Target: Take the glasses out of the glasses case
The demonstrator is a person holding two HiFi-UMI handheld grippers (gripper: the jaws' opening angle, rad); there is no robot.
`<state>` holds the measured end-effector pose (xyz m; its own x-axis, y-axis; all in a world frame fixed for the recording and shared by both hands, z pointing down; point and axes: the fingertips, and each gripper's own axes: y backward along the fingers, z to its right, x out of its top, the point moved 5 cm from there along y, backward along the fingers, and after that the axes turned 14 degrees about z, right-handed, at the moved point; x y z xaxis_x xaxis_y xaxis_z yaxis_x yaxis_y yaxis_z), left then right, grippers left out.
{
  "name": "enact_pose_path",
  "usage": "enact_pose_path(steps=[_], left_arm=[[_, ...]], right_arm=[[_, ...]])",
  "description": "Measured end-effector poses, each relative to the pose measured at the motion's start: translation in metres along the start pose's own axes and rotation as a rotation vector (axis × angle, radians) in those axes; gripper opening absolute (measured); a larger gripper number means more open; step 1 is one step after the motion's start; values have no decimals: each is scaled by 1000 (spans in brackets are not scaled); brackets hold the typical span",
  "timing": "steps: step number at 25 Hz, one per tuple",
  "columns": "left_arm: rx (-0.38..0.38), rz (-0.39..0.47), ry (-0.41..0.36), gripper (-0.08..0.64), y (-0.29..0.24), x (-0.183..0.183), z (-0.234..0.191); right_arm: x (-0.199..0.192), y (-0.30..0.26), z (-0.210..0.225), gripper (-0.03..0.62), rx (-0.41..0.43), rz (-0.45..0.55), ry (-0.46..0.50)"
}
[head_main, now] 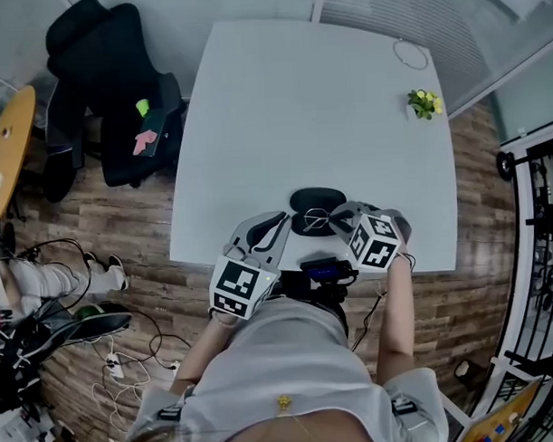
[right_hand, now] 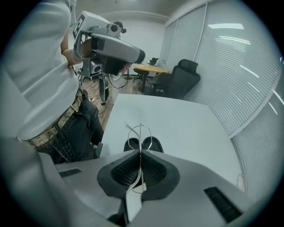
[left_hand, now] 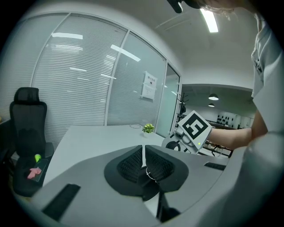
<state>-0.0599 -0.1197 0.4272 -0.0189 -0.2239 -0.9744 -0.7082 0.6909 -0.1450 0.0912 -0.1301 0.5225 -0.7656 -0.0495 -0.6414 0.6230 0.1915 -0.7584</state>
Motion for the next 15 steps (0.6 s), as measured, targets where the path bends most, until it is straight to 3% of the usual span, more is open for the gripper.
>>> enact_pose_path(steps=[15], left_arm=[[-12,8,-3,41,6,-1,6]], right_arm=[[43,47,0,21,-55,28,83]])
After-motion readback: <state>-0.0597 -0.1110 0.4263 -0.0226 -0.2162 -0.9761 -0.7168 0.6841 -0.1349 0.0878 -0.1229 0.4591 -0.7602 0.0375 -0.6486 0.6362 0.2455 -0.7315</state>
